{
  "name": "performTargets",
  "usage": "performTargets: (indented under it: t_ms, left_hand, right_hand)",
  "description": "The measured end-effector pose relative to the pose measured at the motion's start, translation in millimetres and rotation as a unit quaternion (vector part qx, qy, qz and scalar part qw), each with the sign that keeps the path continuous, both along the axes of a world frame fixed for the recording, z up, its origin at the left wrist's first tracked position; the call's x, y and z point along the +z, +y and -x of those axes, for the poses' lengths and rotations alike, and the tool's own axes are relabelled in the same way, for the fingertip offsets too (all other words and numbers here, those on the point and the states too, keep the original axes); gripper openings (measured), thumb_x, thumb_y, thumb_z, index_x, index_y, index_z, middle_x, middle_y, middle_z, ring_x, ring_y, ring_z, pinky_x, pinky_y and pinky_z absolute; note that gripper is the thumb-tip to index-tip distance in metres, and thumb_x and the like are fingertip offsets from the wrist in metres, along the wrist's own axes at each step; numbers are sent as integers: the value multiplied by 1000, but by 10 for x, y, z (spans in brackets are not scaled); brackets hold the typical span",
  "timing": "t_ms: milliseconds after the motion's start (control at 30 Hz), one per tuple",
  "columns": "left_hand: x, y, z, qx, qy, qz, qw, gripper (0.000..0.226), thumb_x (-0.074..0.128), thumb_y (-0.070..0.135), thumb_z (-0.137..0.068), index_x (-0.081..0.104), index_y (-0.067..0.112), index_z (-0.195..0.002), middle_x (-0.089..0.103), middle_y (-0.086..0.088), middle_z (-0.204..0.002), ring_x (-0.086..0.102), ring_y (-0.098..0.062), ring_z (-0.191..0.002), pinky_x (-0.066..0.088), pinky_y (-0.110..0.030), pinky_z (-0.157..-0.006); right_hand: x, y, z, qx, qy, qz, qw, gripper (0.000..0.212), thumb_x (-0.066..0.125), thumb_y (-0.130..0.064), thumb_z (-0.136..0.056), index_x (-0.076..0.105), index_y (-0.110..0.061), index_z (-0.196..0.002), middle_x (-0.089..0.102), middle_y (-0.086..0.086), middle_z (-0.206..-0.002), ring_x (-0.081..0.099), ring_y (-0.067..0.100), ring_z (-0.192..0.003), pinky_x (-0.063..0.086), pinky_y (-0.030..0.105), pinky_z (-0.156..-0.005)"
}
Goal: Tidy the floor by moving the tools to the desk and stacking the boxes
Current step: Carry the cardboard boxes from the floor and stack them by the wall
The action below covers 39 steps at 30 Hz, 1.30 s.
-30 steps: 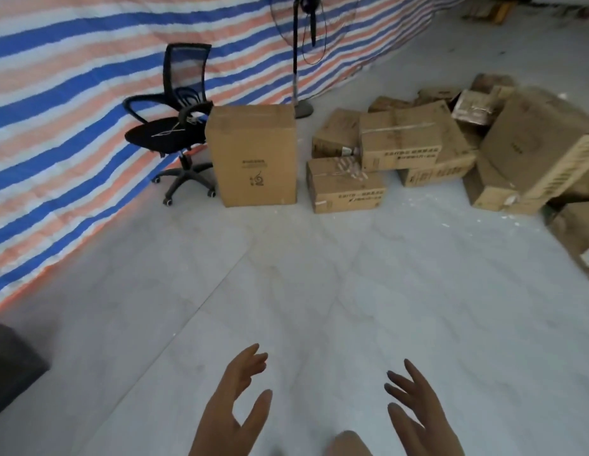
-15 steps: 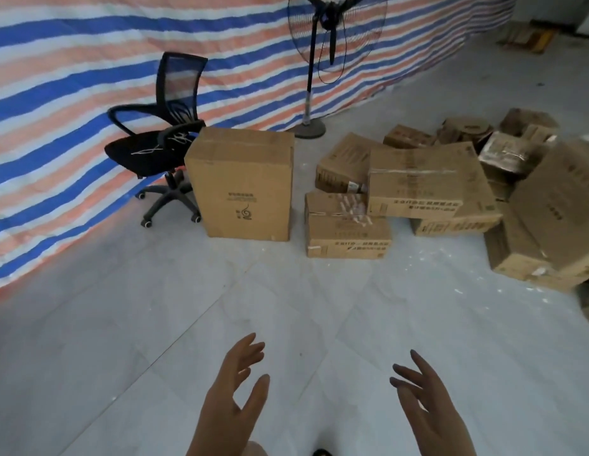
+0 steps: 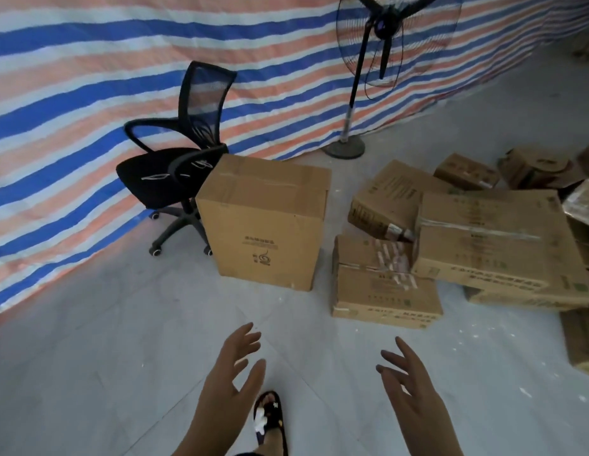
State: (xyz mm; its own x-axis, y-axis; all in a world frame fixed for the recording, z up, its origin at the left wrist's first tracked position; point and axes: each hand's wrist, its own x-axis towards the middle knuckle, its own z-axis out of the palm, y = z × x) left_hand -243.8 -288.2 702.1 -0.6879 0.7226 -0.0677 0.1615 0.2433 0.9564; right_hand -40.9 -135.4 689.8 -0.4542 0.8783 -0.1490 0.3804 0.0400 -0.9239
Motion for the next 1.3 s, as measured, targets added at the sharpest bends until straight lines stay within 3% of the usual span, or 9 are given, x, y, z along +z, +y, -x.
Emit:
performTargets:
  t_ms: [200,333,433,567,700,900,1033,1133,1300]
  left_hand:
    - [205,1148,944,-34,40,26,998,49,55,14,-90,36,47,-119,52,28,-117,50,15,-109,39,-2,-87]
    - [169,1734,1264,-25,21,30,999,48,55,14,-90,36,47,-120,52,26,-119,50,13,-110,38,1,-85]
    - [79,2203,1457,-6,5,40,999,47,55,13,-90,37,46,-119,53,24,-118,51,11,-109,39,-2,-87]
    - [-104,2989,1645,31,-27,64,997,44,55,16,-91,36,46,-118,52,24,-117,52,7,-110,40,-8,-91]
    - [-475,3902,1803,123,-104,112,981,39,54,16,-93,38,35,-123,55,13,-115,55,-7,-111,43,-23,-94]
    - [-1371,5047,1998,248,-254,184,917,51,52,24,-94,33,19,-142,49,-4,-132,50,-13,-110,41,-26,-89]
    - [-1987,5472,2103,325,-365,198,849,67,48,36,-95,15,16,-149,35,-9,-147,43,-26,-129,37,-33,-102]
    - [-2344,5660,2059,343,-387,192,834,73,44,44,-95,4,20,-151,19,-8,-156,28,-25,-139,30,-34,-106]
    - [-2705,5716,1923,351,-401,135,835,77,45,50,-92,-6,37,-148,5,-2,-158,25,-24,-141,28,-36,-108]
  right_hand:
    - [226,1072,1016,24,-17,-18,999,46,51,-18,-93,33,-36,-131,54,-19,-116,57,1,-102,42,-2,-71]
    - [249,1768,1394,44,-34,-22,998,49,51,-22,-93,31,-37,-135,53,-16,-118,56,-1,-105,44,5,-74]
    - [223,2398,1634,58,-45,-19,997,51,49,-26,-94,32,-30,-142,54,-10,-123,57,6,-109,47,20,-86]
    - [164,3397,2057,102,-72,1,992,62,46,-42,-86,30,-28,-145,52,-8,-124,54,9,-112,41,11,-80]
    - [32,4574,2680,177,-102,25,979,65,45,-47,-83,32,-27,-144,49,-5,-134,49,14,-121,44,30,-95]
    - [-712,5935,3819,257,-152,10,954,47,45,-34,-97,35,-26,-142,50,-9,-123,51,10,-114,39,25,-88]
    - [-1502,6396,4556,275,-166,-7,947,55,44,-37,-98,28,-18,-147,39,1,-144,42,14,-129,36,27,-98]
    - [-2053,6668,4982,263,-157,-52,950,60,47,-38,-96,27,-13,-148,31,6,-151,33,20,-137,29,32,-111]
    - [-2605,6793,5254,228,-214,-114,943,60,49,-43,-91,44,-6,-137,43,14,-141,40,29,-130,32,37,-110]
